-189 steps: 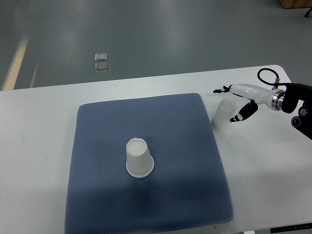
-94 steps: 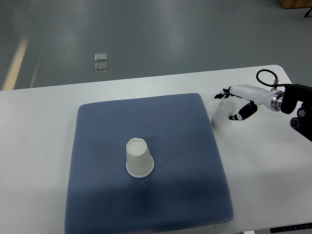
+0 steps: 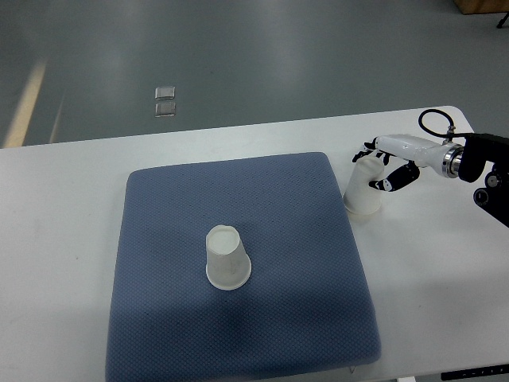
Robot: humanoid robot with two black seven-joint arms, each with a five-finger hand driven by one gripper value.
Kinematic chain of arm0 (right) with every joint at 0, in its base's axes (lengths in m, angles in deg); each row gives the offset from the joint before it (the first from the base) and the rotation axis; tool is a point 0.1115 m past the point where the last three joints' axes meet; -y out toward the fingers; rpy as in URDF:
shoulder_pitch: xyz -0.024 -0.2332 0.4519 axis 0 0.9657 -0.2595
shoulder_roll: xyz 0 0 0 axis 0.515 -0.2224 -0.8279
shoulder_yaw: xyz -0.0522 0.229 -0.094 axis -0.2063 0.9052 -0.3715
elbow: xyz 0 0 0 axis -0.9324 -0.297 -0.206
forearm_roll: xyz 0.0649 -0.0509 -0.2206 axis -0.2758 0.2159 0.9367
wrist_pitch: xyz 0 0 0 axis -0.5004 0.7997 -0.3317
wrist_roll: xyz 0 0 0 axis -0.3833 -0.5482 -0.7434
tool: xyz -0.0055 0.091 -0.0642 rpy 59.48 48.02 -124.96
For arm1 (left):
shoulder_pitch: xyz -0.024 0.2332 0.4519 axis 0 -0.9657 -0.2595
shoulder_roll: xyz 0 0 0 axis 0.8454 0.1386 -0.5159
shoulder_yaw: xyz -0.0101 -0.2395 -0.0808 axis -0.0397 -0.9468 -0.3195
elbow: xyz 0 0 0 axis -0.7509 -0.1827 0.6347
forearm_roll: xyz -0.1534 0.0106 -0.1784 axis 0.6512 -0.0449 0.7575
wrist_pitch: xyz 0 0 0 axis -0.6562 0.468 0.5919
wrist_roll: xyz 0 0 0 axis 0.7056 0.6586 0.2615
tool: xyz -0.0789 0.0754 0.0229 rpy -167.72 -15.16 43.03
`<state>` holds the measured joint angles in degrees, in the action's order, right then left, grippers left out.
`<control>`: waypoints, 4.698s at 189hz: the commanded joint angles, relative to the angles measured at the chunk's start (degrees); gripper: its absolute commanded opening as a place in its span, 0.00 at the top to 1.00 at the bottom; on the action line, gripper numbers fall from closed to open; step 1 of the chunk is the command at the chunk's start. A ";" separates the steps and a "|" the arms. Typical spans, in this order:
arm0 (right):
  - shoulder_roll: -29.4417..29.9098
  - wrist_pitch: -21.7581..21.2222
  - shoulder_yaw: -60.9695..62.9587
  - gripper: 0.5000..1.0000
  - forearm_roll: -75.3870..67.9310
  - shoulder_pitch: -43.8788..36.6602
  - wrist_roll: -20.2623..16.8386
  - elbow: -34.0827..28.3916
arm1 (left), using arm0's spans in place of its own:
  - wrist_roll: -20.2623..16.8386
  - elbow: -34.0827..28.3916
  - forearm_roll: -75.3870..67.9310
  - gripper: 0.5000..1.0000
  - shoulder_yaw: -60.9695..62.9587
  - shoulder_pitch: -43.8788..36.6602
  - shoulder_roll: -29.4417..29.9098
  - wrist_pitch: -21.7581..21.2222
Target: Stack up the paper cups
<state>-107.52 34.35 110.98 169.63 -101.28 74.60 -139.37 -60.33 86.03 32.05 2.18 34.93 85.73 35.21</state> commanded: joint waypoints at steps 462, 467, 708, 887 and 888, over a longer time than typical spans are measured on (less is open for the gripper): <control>10.17 -16.44 -4.05 0.97 -2.01 -16.71 2.18 -30.39 | 0.00 0.00 0.00 0.00 -0.06 0.00 0.00 0.00; 10.17 -16.44 -4.05 0.97 -1.83 -16.71 2.27 -30.30 | 0.00 0.00 0.00 0.00 -0.06 0.00 0.00 0.00; 11.05 -10.46 -4.49 0.26 4.32 -10.82 4.20 -28.46 | 0.00 0.00 0.00 0.00 -0.06 0.00 0.00 0.00; 10.96 -8.09 15.82 0.17 -25.30 -3.08 -6.87 -16.07 | 0.00 0.00 0.00 0.00 0.03 0.00 0.00 0.00; 11.14 -7.74 16.16 0.17 -25.82 -2.82 -7.05 -15.54 | 0.00 0.00 0.00 0.00 0.03 0.00 0.00 0.00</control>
<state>-97.66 24.61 122.41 149.61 -106.82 70.58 -158.77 -60.33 86.03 32.05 2.20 34.93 85.73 35.21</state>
